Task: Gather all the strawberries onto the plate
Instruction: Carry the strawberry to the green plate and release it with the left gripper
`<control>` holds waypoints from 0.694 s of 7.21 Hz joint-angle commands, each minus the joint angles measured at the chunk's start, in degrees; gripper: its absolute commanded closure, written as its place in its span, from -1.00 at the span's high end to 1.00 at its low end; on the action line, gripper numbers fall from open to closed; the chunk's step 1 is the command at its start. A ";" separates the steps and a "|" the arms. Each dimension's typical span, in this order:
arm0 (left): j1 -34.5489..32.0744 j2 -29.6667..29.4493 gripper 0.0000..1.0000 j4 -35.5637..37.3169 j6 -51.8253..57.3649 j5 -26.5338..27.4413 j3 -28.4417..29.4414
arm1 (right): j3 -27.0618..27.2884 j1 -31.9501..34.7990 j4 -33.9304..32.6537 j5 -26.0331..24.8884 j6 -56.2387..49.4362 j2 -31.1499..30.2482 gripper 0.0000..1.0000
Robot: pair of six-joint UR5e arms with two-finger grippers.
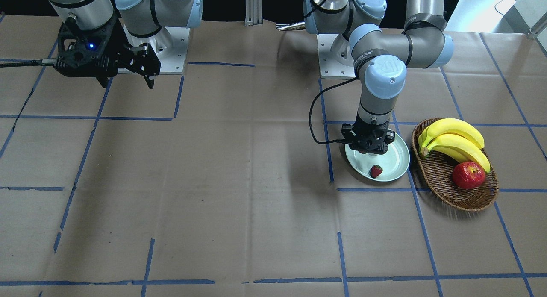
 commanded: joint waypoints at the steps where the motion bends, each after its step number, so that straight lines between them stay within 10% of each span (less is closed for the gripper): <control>1: 3.56 0.07 0.98 2.07 1.50 -0.64 -3.57 | -1.28 -0.02 0.14 -0.06 0.00 1.60 1.00; 3: 3.22 0.06 0.99 1.98 1.23 -2.12 -3.14 | -1.37 -0.02 -0.12 -0.06 0.00 1.60 1.00; 5: 2.25 1.12 0.99 0.68 -5.83 -16.67 0.62 | -1.37 -0.02 -0.73 -0.15 0.00 1.43 1.00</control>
